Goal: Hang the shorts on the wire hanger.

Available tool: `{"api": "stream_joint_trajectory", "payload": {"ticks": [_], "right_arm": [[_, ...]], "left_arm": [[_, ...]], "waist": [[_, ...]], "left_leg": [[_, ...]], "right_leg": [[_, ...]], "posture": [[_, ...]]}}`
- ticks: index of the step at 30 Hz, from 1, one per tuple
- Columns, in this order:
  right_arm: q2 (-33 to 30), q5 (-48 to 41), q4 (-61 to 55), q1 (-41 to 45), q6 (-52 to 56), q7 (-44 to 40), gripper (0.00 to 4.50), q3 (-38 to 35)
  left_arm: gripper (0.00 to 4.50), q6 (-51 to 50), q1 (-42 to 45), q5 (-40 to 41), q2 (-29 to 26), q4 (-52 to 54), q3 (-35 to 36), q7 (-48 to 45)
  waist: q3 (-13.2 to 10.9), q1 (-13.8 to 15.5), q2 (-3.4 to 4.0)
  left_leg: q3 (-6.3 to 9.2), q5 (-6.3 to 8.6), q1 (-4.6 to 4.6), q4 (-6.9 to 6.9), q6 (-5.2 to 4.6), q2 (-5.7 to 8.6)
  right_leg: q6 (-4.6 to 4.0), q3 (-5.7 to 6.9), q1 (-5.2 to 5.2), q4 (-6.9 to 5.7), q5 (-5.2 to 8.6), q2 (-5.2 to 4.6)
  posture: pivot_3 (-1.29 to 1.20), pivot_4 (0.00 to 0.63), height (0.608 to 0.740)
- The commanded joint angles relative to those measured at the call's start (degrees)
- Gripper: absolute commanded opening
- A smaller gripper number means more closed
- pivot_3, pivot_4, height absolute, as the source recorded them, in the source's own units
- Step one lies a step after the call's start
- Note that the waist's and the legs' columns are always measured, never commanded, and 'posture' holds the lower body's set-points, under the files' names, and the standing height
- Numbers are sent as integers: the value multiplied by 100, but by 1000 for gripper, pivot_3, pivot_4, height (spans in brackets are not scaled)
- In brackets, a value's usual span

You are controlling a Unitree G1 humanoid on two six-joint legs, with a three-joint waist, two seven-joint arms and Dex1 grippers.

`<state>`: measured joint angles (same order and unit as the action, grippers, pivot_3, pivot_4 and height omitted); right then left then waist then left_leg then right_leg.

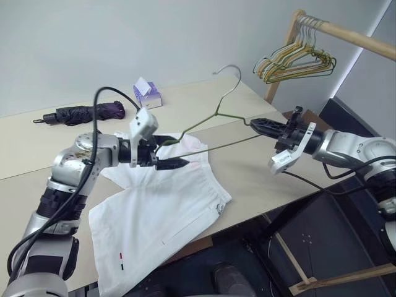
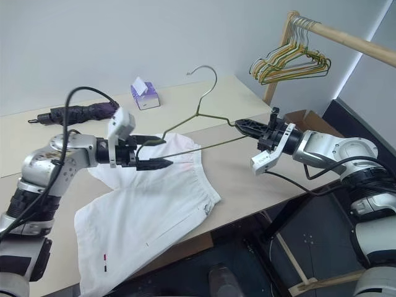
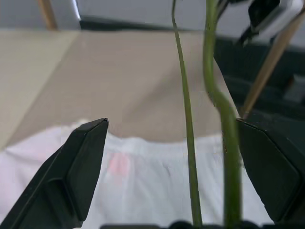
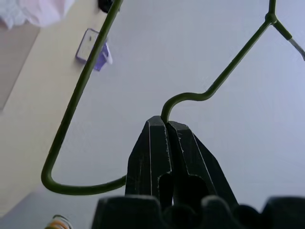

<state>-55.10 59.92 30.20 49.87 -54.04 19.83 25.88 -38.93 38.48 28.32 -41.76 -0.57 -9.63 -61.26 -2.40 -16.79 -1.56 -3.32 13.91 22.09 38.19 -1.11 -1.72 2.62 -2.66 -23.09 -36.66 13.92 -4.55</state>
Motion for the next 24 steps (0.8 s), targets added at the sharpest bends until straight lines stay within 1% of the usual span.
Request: {"api": "stream_joint_trajectory", "payload": {"ticks": [1,2,6,7,10,11,14,15,16,20,21,23,24], "right_arm": [[37,-83,-144,223,-146,23,0,-132],[28,-60,-154,223,-160,26,0,-130],[-5,12,-128,211,-197,38,0,-117],[-13,42,-110,215,-200,55,0,-111],[-44,152,-64,250,-200,102,0,-88],[-51,184,-57,257,-204,118,0,-89],[-67,280,-33,303,-215,161,0,-72],[-75,328,-20,323,-214,176,0,-55],[-80,361,-2,338,-222,193,0,-44],[-94,332,52,365,-337,176,0,-44],[-93,227,75,369,-440,114,531,-57],[-102,33,110,372,-703,8,898,-74],[-116,-16,105,363,-800,-24,1307,-89]], "left_arm": [[3939,69,309,-292,118,-93,-80,63],[3605,118,301,-296,137,-81,-56,-4],[2569,157,271,-350,157,-16,-18,-160],[2230,165,255,-370,150,-5,-10,-188],[1441,230,209,-405,109,0,19,-298],[1094,248,196,-415,100,2,26,-327],[237,284,172,-430,79,-1,40,-406],[68,297,160,-442,77,-1,42,-439],[6,303,150,-451,72,1,42,-474],[6,292,125,-495,21,24,-6,-585],[0,289,118,-519,34,12,-2,-554],[0,351,94,-576,32,-20,1,-552],[0,385,80,-611,21,-23,1,-560]], "waist": [[0,0,0],[0,0,0],[0,-5,0],[0,-5,0],[0,-5,0],[0,-5,0],[0,-6,0],[0,-5,0],[0,-5,0],[0,-18,0],[0,-20,0],[0,-34,0],[0,-42,0]], "left_leg": [[0,0,0,0,0,0],[0,0,0,0,0,-1],[0,1,-1,0,-2,-2],[0,1,-1,0,-2,-2],[0,1,-2,0,-2,-4],[0,1,-2,0,-2,-3],[0,1,-3,0,-2,-3],[0,1,-2,0,-2,-2],[0,1,-2,0,-2,-2],[-1,1,-4,0,-2,-1],[-1,1,-5,0,-2,-1],[0,1,-5,0,-2,0],[0,1,-5,0,-3,0]], "right_leg": [[0,0,0,0,0,0],[0,0,0,-1,0,0],[0,-1,-1,-2,0,0],[0,-1,-1,-3,0,-1],[0,-1,0,-5,0,-3],[0,-1,0,-5,0,-4],[0,-1,0,-6,0,-5],[0,-1,-1,-5,0,-6],[0,-1,0,-5,0,-7],[0,-1,0,-9,0,-9],[0,-1,0,-8,0,-9],[0,-1,0,-8,0,-9],[1,-1,1,-8,0,-9]], "posture": [[-251,0,740],[-252,0,740],[-253,0,740],[-254,0,740],[-255,0,740],[-255,0,740],[-256,0,740],[-257,0,740],[-257,0,740],[-258,0,740],[-258,0,740],[-258,0,740],[-257,0,740]]}}
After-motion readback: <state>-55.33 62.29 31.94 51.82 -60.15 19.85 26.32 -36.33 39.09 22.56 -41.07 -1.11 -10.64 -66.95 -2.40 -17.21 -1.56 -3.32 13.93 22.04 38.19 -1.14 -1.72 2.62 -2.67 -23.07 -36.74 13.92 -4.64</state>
